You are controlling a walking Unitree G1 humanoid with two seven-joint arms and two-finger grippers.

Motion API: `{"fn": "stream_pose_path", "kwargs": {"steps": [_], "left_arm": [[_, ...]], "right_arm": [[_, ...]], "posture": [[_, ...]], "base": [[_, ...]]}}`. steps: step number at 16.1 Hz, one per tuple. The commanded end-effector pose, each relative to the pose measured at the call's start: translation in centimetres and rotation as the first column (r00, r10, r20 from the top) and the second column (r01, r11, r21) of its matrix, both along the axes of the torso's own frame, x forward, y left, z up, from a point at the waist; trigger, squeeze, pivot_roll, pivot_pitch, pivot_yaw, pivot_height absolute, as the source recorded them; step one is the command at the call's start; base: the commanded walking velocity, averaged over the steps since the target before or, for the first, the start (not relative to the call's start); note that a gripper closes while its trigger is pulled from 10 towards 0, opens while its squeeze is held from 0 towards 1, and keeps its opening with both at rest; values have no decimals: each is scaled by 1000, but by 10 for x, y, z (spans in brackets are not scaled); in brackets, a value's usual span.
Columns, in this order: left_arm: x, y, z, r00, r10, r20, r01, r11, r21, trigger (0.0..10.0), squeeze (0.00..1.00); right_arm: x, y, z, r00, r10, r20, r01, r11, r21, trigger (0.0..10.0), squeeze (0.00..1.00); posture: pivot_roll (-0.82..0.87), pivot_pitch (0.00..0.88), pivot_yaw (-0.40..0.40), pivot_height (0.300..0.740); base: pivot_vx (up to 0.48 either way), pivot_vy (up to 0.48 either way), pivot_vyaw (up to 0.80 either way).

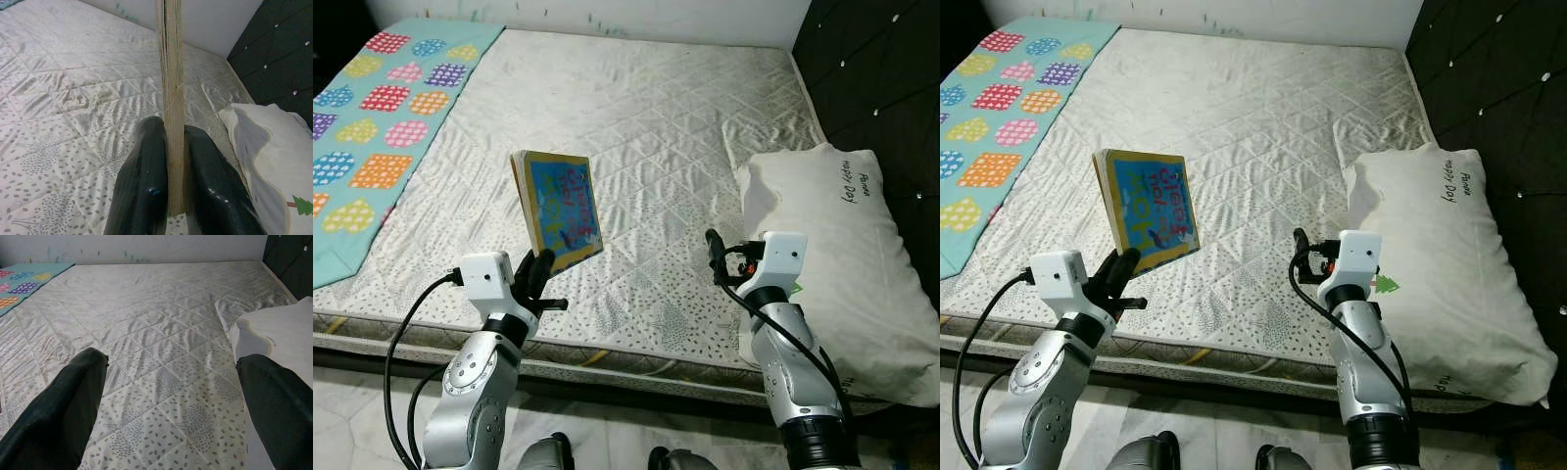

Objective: Clean up the room

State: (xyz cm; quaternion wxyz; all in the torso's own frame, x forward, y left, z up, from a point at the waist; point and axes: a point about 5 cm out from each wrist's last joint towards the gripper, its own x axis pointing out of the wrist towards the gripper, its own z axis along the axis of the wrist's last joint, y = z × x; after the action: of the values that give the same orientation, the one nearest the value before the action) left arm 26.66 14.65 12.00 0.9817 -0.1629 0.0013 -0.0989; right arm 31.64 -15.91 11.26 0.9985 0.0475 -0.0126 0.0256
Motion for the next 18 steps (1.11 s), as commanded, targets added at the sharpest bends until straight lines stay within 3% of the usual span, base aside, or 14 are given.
{"fn": "stream_pose_path", "kwargs": {"steps": [1, 5, 14, 18], "left_arm": [[2, 0, 7, 999, -2, 34, 2, 1000, 3, 10000, 0], [2, 1, 8, 999, -2, 44, 1, 1000, 20, 10000, 0], [3, 0, 7, 999, -3, 41, 2, 1000, 25, 10000, 0], [3, 0, 7, 999, 4, 47, -4, 1000, 11, 10000, 0]], "right_arm": [[-1, -1, -3, 1000, -3, -8, 3, 1000, 3, 10000, 0], [-1, -1, -3, 1000, -3, -10, 3, 1000, 1, 10000, 0], [1, -1, -3, 1000, -1, -7, 1, 1000, -5, 10000, 0], [1, -1, -3, 1000, 0, -6, 0, 1000, -8, 10000, 0]], "posture": [[76, 151, -11, 740], [77, 151, -12, 740], [74, 145, -14, 740], [74, 142, -16, 740]], "base": [[0, 0, 0], [0, 0, 0], [0, -426, 0], [0, -63, 0]]}}
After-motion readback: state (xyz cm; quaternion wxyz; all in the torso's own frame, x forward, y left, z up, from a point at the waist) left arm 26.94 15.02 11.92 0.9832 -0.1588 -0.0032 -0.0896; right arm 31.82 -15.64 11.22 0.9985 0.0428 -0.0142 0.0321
